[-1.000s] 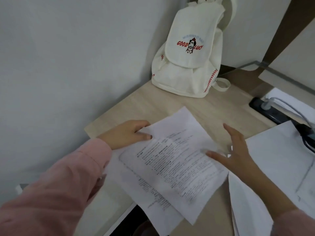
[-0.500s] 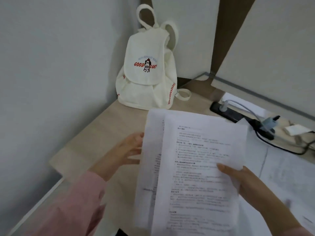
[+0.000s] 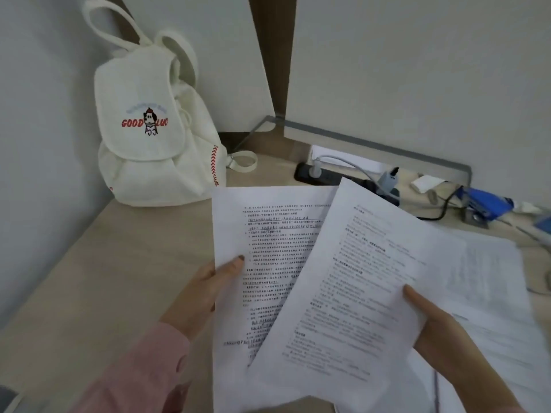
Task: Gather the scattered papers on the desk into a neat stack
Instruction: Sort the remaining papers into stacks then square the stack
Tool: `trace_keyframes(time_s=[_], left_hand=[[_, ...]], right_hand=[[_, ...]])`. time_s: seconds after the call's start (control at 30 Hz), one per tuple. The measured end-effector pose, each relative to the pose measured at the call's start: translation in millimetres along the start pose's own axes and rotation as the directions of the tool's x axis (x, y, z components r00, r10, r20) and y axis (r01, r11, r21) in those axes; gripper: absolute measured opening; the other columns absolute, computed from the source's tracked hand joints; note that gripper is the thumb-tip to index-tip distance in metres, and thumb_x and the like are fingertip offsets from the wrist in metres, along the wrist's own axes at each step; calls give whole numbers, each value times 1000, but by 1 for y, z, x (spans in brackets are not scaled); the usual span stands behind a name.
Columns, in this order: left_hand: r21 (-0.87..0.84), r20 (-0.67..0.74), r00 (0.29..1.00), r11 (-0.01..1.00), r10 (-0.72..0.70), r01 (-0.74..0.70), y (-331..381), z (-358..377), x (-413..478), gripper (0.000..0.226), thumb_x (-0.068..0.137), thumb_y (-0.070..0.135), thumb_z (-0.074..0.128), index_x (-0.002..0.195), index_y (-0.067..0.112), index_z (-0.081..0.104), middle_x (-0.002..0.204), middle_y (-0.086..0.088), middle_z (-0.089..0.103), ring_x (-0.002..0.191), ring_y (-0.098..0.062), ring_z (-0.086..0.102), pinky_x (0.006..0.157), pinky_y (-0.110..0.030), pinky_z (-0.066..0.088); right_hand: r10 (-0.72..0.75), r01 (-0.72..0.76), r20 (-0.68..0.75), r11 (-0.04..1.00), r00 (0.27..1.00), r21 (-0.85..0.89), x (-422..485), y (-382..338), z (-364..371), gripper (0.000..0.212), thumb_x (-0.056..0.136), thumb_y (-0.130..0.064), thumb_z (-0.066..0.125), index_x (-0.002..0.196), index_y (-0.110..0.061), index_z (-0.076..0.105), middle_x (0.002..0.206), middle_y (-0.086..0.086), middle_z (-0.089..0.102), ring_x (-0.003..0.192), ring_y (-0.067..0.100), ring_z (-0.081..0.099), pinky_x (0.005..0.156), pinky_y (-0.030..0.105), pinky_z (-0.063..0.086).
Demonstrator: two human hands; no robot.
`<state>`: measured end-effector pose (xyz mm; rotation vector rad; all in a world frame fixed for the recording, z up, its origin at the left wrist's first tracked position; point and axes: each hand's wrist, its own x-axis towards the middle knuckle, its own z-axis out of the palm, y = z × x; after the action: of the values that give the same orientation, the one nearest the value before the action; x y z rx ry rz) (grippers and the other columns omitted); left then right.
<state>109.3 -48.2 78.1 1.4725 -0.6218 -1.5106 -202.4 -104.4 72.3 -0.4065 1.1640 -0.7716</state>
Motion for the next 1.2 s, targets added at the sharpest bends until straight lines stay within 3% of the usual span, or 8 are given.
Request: trace_keyframes(time_s=[0.13, 0.27, 0.43, 0.57, 0.67, 0.8, 0.97, 1.2], left_hand=[[-19, 52, 998, 999, -42, 43, -6, 15, 10, 31, 81, 39, 57, 103, 22, 70, 101, 1, 75, 94, -17, 71, 76, -29, 57], [-224, -83, 992, 971, -98, 77, -8, 35, 30, 43, 80, 39, 65, 105, 4, 64, 64, 4, 74, 60, -2, 69, 51, -14, 51], [26, -142, 974, 983, -177, 183, -39, 17, 30, 11, 85, 14, 61, 94, 21, 65, 75, 8, 74, 74, -12, 71, 75, -31, 48], [66, -264, 950, 980, -164, 187, -53, -6, 31, 28, 82, 12, 66, 110, 14, 63, 100, -2, 67, 102, -26, 58, 96, -37, 39], [60, -357, 923, 983, -143, 175, -57, -26, 35, 42, 84, 17, 65, 123, 5, 57, 117, -10, 62, 107, -24, 54, 103, -38, 36], [58, -368, 909, 972, -193, 229, -61, -43, 48, 44, 84, 24, 64, 123, 4, 57, 122, -14, 62, 113, -31, 56, 106, -45, 37], [57, -259, 948, 977, -186, 207, -62, -26, 70, 43, 85, 26, 62, 125, 12, 56, 117, -7, 63, 112, -27, 56, 104, -40, 38], [37, -192, 936, 951, -294, 306, -73, -3, 88, 41, 85, 24, 62, 122, 6, 58, 114, -12, 66, 107, -30, 60, 104, -46, 40]], right_hand=[[-13, 24, 76, 988, 997, -153, 0, 10, 18, 26, 90, -20, 49, 112, -15, 63, 108, 4, 73, 99, 21, 69, 78, 32, 59], [-44, 12, -44, 831, 998, -556, 17, 36, 37, 27, 92, -28, 52, 111, -15, 65, 102, 5, 73, 92, 22, 70, 84, 33, 56], [-123, 98, -2, 802, 992, -590, 33, 56, 55, 24, 90, -38, 54, 113, -33, 57, 113, -8, 67, 100, 10, 65, 91, 33, 53], [-126, 64, -70, 820, 990, -569, 54, 46, 42, 33, 92, -31, 52, 124, -23, 47, 111, 4, 64, 93, 14, 63, 82, 24, 51], [-335, -15, -262, 591, 905, -807, 75, 34, 5, 44, 89, -23, 59, 130, -12, 46, 122, 13, 58, 109, 25, 57, 93, 32, 42], [-429, -215, -265, 161, 864, -963, 97, 15, -42, 68, 84, -27, 62, 140, -5, 31, 142, 20, 38, 128, 35, 40, 104, 40, 34], [-425, -314, -325, 98, 845, -944, 120, 7, -66, 74, 82, -36, 59, 141, -9, 24, 137, 19, 37, 126, 36, 38, 102, 45, 37], [-554, -353, -172, -237, 814, -905, 129, 9, -68, 42, 91, -9, 41, 132, -9, 32, 118, 17, 52, 100, 27, 57, 70, 31, 49]])
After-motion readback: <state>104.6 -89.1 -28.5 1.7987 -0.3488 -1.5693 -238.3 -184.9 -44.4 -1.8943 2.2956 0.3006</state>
